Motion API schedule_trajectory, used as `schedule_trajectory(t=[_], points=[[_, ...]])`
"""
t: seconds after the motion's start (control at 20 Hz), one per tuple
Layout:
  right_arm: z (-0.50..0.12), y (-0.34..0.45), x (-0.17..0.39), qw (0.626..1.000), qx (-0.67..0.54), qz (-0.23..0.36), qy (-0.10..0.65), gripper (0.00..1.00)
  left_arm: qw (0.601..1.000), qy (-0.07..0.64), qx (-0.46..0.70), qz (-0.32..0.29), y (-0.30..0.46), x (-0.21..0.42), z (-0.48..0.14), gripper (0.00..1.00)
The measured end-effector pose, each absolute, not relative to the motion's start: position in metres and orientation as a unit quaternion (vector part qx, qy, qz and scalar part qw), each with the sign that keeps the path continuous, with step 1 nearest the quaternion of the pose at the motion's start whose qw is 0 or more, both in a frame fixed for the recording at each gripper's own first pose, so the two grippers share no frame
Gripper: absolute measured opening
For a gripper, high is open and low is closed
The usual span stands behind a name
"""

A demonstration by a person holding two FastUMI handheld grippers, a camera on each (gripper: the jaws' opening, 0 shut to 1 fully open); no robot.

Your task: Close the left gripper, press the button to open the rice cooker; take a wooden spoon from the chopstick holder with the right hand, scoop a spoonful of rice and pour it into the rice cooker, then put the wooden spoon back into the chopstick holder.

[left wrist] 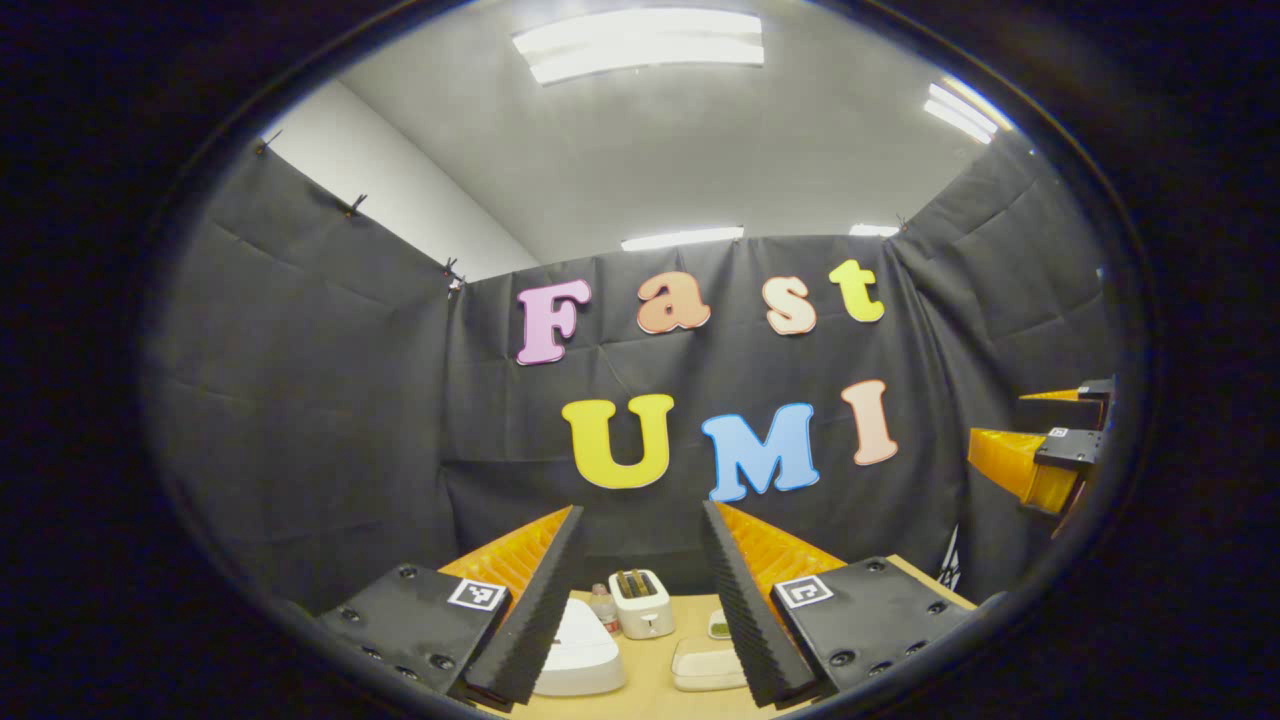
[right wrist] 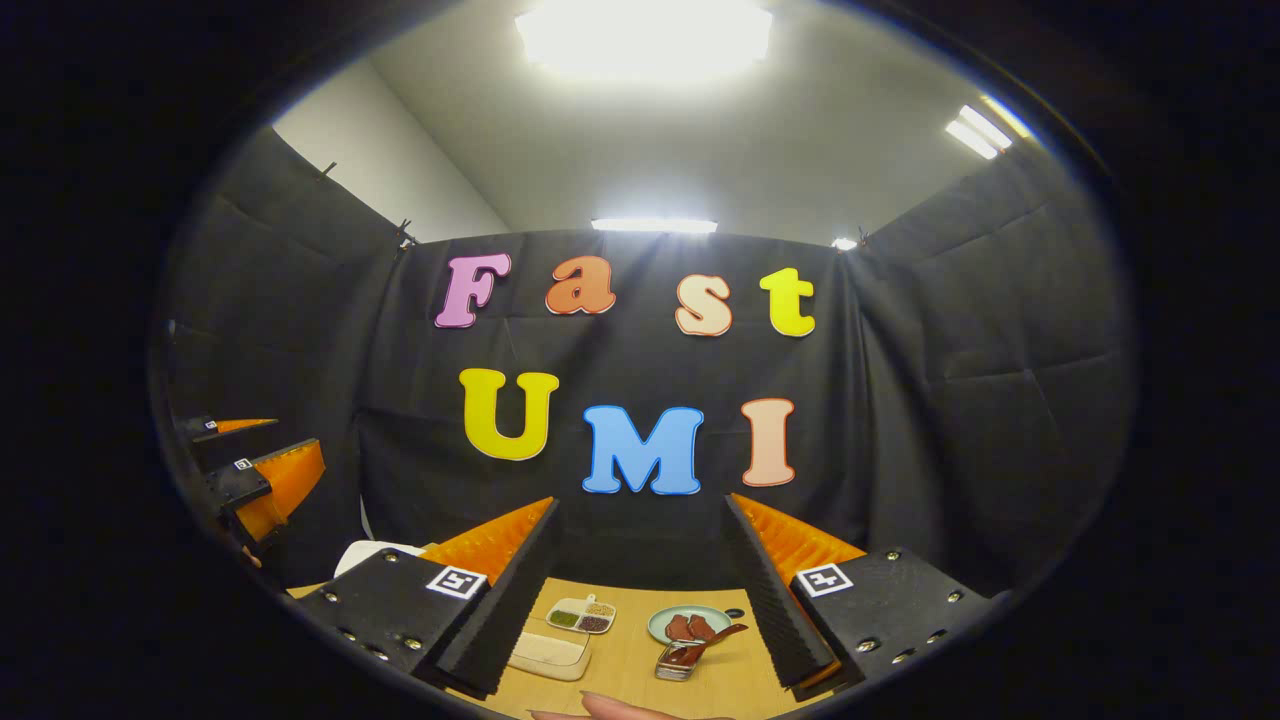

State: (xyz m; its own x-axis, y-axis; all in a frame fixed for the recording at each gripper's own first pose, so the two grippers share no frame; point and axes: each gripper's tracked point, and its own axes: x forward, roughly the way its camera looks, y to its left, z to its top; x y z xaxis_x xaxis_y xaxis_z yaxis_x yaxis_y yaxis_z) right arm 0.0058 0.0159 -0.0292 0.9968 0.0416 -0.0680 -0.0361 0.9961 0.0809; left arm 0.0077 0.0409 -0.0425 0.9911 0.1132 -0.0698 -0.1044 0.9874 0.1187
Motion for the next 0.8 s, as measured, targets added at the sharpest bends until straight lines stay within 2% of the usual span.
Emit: schedule_trajectory(t=[0.05,0.2,0.25,0.35,0.4,0.55,0.7,0.8], points=[[-0.028,0.017,0.006,0.999,0.037,0.011,0.037,0.97,0.996,0.039,0.056,0.050,0.045,0.012,-0.053,0.82],[-0.013,0.028,0.007,0.999,0.026,-0.029,0.029,0.97,0.996,0.066,0.054,0.041,0.070,0.033,-0.094,0.73],[-0.005,0.036,0.009,0.999,0.019,-0.036,0.021,0.97,0.994,0.075,0.057,0.052,0.088,0.041,-0.107,0.60],[-0.004,0.043,0.010,0.998,0.004,-0.060,0.022,0.97,0.992,0.099,0.054,0.063,0.115,0.054,-0.138,0.45],[-0.002,0.053,0.009,0.998,0.004,-0.064,0.022,0.97,0.991,0.108,0.052,0.067,0.127,0.063,-0.151,0.42],[-0.008,0.067,0.010,0.996,-0.007,-0.087,0.033,0.97,0.986,0.134,0.056,0.078,0.163,0.084,-0.198,0.24],[-0.008,0.077,0.011,0.993,-0.027,-0.104,0.042,0.97,0.974,0.189,0.059,0.111,0.207,0.104,-0.264,0.10],[-0.005,0.077,0.012,0.991,-0.030,-0.120,0.041,0.97,0.968,0.214,0.047,0.127,0.227,0.110,-0.301,0.08]])
